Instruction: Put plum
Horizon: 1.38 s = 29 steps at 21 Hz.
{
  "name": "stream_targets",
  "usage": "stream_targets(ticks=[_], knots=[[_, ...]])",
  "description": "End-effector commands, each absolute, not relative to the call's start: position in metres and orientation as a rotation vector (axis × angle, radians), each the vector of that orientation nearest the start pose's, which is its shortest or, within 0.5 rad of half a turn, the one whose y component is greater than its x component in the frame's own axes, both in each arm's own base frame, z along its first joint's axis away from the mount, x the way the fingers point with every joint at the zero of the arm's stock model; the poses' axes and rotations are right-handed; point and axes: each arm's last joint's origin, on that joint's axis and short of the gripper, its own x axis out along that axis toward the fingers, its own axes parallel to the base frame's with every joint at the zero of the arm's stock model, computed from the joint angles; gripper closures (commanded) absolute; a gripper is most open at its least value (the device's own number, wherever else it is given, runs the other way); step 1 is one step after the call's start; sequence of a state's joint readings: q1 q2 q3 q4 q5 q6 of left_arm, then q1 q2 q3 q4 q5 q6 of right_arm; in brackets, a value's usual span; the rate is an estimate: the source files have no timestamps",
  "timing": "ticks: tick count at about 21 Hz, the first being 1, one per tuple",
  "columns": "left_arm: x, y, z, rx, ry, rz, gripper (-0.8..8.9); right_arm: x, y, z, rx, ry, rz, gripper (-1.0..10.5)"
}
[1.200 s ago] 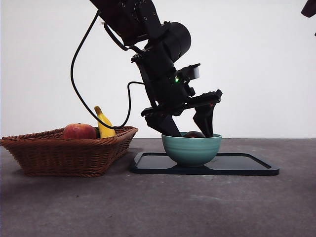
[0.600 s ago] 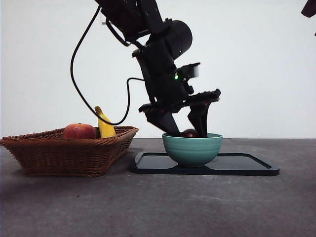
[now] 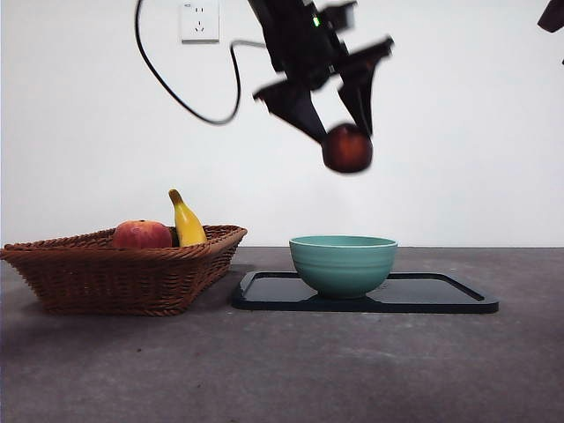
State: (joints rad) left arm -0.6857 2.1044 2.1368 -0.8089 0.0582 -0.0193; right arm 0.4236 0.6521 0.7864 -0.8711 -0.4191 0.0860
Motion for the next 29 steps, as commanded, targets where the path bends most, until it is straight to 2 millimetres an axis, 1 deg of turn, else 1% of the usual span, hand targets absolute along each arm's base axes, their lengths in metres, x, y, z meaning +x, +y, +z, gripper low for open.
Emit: stream_targets(ticks=[1,5,9,11,14,16,18,22,25,29], knots=[[0.345,-0.274,0.381,0.195,0.648,-0.697,5.46,0.098,0.058,0.296,0.079,0.772,0.776,7.4],[0.319,-0.225,0.430,0.167,0.619,-0.645,5.45,0.094,0.056,0.298,0.079,0.745,0.779,7.4],[0.284,-0.175,0.467,0.148,0.621,-0.583,5.44,0.088,0.053,0.301,0.080,0.710,0.784,7.4],[0.267,-0.155,0.479,0.151,0.636,-0.560,5.44,0.086,0.052,0.302,0.080,0.697,0.786,7.4],[0.247,-0.136,0.484,0.164,0.671,-0.540,5.44,0.086,0.052,0.302,0.081,0.696,0.786,7.4],[0.240,-0.129,0.477,0.165,0.696,-0.529,5.44,0.086,0.052,0.302,0.081,0.696,0.786,7.4],[0.237,-0.124,0.459,0.166,0.719,-0.518,5.44,0.086,0.052,0.302,0.081,0.696,0.786,7.4],[0.234,-0.117,0.405,0.153,0.706,-0.499,5.43,0.086,0.052,0.302,0.081,0.697,0.786,7.4],[0.242,-0.112,0.366,0.143,0.713,-0.468,5.43,0.086,0.052,0.302,0.082,0.697,0.786,7.4],[0.253,-0.106,0.331,0.132,0.714,-0.435,5.44,0.086,0.052,0.302,0.086,0.699,0.785,7.4]])
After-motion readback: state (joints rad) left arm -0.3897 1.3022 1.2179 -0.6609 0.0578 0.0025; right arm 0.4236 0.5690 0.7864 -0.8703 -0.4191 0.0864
